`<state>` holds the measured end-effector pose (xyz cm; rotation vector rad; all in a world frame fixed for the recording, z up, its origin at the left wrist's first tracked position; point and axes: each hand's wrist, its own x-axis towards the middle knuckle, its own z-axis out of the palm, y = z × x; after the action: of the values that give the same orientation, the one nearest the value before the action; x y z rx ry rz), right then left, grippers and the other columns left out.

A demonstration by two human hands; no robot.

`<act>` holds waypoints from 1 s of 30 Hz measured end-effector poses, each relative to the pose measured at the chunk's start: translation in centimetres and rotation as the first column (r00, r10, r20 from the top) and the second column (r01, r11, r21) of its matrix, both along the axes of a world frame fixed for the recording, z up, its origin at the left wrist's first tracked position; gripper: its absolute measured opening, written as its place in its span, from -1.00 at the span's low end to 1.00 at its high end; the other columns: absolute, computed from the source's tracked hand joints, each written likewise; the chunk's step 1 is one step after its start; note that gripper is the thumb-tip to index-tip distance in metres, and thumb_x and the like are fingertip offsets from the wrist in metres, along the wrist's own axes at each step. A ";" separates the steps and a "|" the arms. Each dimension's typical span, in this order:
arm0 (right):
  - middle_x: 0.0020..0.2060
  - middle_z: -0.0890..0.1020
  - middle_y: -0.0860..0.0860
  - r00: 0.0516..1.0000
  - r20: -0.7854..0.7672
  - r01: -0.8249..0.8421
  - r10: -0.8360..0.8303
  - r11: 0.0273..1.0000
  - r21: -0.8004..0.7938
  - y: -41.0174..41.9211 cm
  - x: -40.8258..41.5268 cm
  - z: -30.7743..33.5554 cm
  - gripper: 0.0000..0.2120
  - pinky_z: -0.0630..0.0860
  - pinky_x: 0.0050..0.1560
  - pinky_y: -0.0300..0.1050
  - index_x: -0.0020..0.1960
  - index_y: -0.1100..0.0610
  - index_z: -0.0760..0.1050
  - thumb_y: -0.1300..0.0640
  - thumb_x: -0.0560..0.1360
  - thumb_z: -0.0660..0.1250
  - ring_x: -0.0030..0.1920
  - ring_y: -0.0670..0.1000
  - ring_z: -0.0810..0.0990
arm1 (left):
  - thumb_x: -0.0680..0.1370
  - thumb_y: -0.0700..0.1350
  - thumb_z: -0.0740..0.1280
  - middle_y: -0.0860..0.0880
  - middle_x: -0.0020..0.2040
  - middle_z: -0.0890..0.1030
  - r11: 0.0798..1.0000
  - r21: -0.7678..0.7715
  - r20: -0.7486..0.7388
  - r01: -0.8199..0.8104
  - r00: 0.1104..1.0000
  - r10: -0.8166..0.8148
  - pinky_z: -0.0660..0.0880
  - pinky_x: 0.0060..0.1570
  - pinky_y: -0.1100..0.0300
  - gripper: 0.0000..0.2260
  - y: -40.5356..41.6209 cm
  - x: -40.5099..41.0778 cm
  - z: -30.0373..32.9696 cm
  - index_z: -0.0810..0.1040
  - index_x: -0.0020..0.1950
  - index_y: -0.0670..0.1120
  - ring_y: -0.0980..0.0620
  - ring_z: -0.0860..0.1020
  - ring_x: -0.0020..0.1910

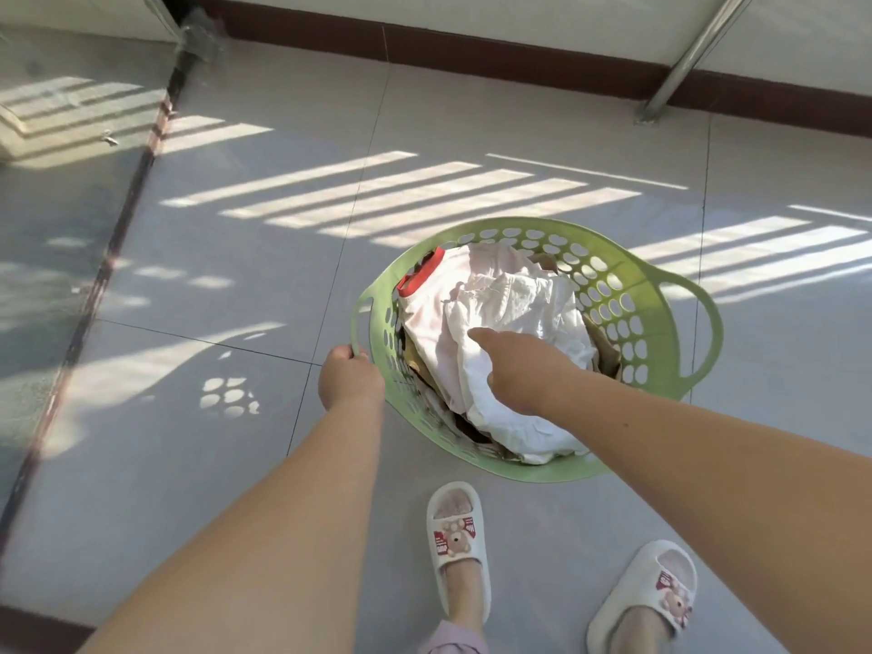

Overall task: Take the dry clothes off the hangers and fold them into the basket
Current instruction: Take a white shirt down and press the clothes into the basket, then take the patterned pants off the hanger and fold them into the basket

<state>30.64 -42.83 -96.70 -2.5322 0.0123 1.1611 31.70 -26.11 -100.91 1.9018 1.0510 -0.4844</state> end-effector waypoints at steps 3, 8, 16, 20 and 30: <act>0.32 0.43 0.08 1.000 0.006 0.012 -0.012 1.000 0.008 0.4 -0.2 1.2 -0.39 0.47 0.20 0.03 0.51 0.02 0.03 0.34 0.54 0.11 0.27 0.11 0.44 | 0.55 -0.27 0.09 -0.18 0.18 0.46 0.993 0.030 -0.057 0.115 0.992 -0.113 0.47 0.04 -0.01 -0.59 -1.6 -0.4 2.0 0.24 0.41 -0.12 -0.23 0.48 0.14; 0.34 0.41 0.06 0.997 0.060 0.039 -0.041 0.998 0.039 -0.1 -0.9 4.2 -0.44 0.43 0.25 0.02 0.49 0.02 0.11 0.34 0.54 0.08 0.30 0.09 0.41 | 0.53 -0.24 0.13 -0.15 0.36 0.28 0.943 0.092 -0.023 0.321 0.947 -0.320 0.43 0.20 -0.08 -0.47 -4.0 -1.1 5.9 0.15 0.48 0.02 -0.18 0.37 0.30; 0.24 0.53 0.02 0.953 0.293 0.066 -0.083 0.995 0.069 -3.2 0.0 15.4 -0.65 0.45 0.19 -0.05 0.30 0.04 0.45 0.22 0.56 0.10 0.21 0.07 0.50 | 0.54 -0.26 0.22 -0.04 0.22 0.48 0.827 -0.009 0.268 0.562 0.798 -0.540 0.44 0.00 0.16 -0.71 -7.6 -1.6 18.3 0.51 0.23 -0.04 0.01 0.48 0.03; 0.01 0.63 0.02 0.879 0.464 0.061 -0.108 0.991 0.116 -5.3 -0.9 24.6 -0.76 0.47 0.00 -0.10 0.10 0.07 0.58 0.04 0.56 0.19 0.06 0.06 0.55 | 0.50 -0.31 0.25 -0.04 -0.05 0.58 0.807 -0.006 0.416 0.590 0.735 -0.535 0.41 -0.14 0.21 -0.75 -9.6 -1.6 26.6 0.57 0.09 -0.06 -0.02 0.52 -0.10; -0.17 0.65 0.07 0.629 0.754 0.112 -0.190 0.982 0.154 -9.5 -3.2 44.8 -0.79 0.54 -0.10 0.02 -0.03 0.12 0.59 0.07 0.55 0.21 -0.12 0.12 0.59 | 0.51 -0.30 0.28 -0.13 -0.14 0.66 0.743 0.068 0.697 0.666 0.501 -0.513 0.54 -0.07 0.11 -0.83 -14.2 -1.6 47.2 0.60 -0.05 -0.07 -0.05 0.62 -0.15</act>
<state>27.44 -52.31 -51.88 -2.6621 -0.0403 -0.0626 30.13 -40.35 -53.70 1.9629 -0.1889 -0.2024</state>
